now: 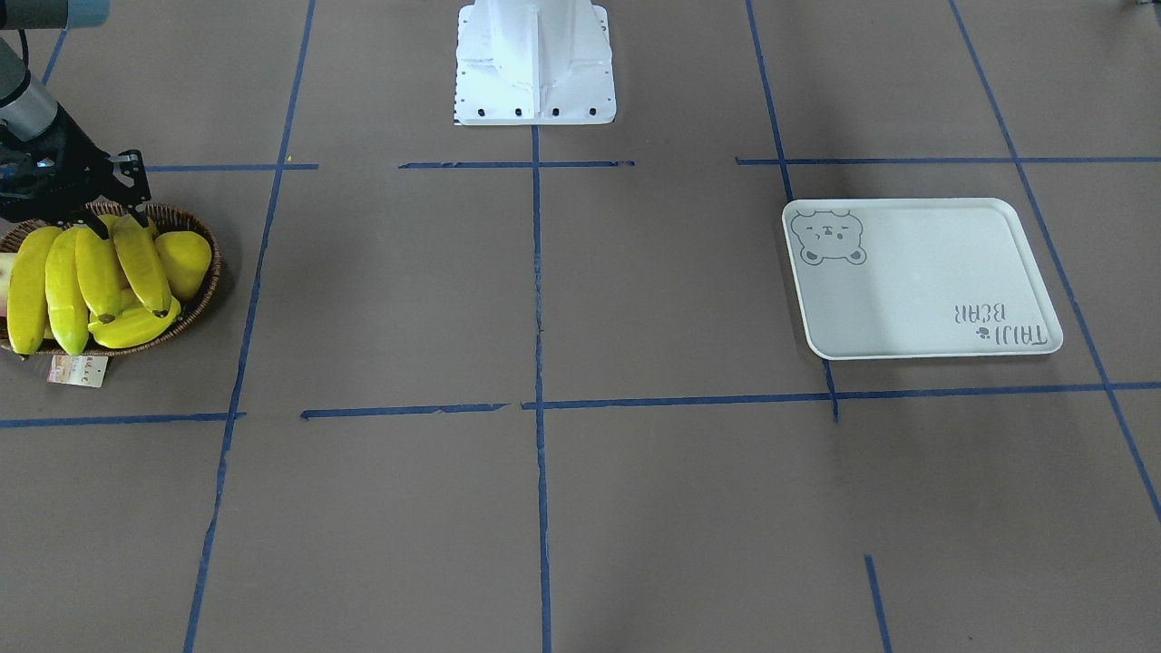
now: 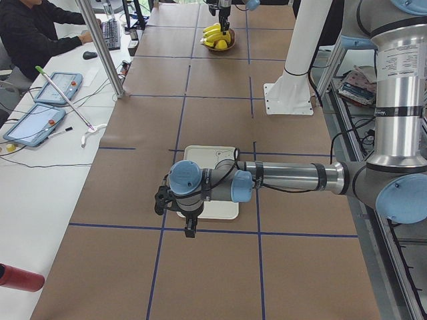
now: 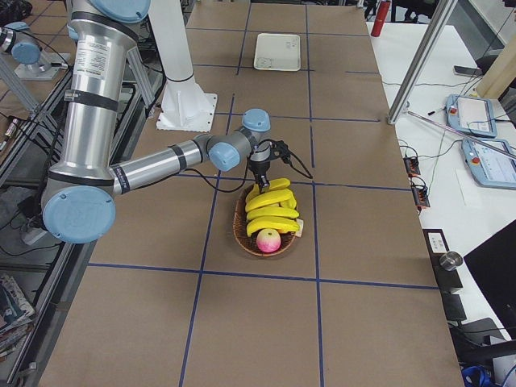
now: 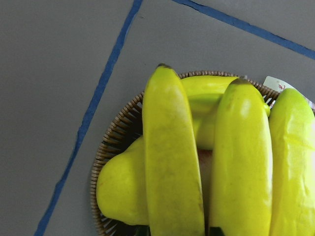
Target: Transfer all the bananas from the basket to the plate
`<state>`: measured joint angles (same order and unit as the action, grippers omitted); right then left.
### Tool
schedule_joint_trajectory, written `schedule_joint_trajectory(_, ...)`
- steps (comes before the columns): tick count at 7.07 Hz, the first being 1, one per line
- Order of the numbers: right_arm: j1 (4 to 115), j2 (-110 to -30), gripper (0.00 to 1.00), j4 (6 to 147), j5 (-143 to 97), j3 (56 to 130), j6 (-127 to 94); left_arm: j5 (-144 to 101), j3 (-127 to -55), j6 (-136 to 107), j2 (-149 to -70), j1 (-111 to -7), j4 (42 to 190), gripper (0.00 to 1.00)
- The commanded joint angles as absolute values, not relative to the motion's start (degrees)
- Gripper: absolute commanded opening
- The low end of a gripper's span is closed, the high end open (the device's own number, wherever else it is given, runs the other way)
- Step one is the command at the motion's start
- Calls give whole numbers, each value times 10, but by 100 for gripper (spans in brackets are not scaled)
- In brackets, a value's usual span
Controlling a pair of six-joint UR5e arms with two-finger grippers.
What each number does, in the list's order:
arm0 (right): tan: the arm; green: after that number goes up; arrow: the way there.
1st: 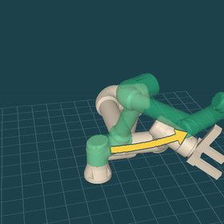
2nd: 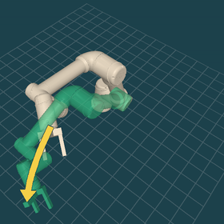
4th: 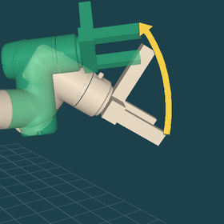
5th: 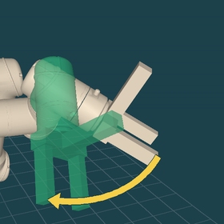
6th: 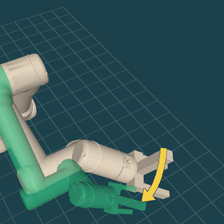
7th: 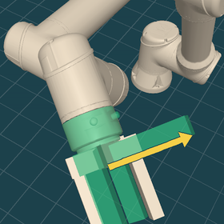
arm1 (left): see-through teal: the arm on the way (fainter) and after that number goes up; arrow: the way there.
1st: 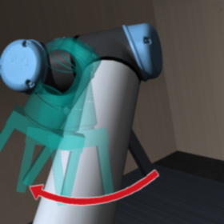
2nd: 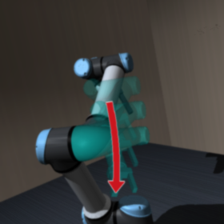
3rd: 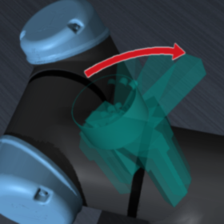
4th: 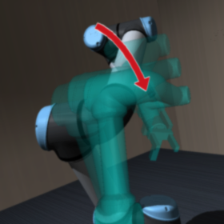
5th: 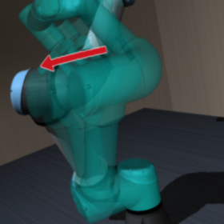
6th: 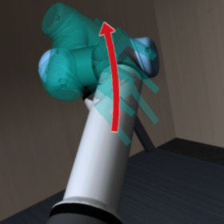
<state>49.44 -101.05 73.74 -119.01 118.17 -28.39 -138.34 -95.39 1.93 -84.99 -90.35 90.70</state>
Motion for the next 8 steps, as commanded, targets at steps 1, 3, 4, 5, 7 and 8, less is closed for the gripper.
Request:
schedule_joint_trajectory(1, 487, -1010, 52, 737, -1189, 1177, -284, -1383, -955, 18, -850, -904, 907, 100)
schedule_joint_trajectory(3, 486, -1008, 52, 737, -1189, 1167, -283, -1383, -954, 18, -850, -904, 907, 100)
schedule_joint_trajectory(4, 486, -1008, 52, 737, -1189, 1165, -283, -1383, -955, 18, -850, -904, 906, 100)
schedule_joint_trajectory(5, 484, -1007, 52, 737, -1189, 1165, -283, -1383, -955, 9, -850, -904, 907, 100)
schedule_joint_trajectory(7, 482, -1006, 52, 737, -1189, 1165, -284, -1383, -955, 2, -850, -904, 907, 100)
schedule_joint_trajectory(8, 479, -1004, 52, 737, -1189, 1158, -284, -1383, -955, 2, -850, -904, 907, 100)
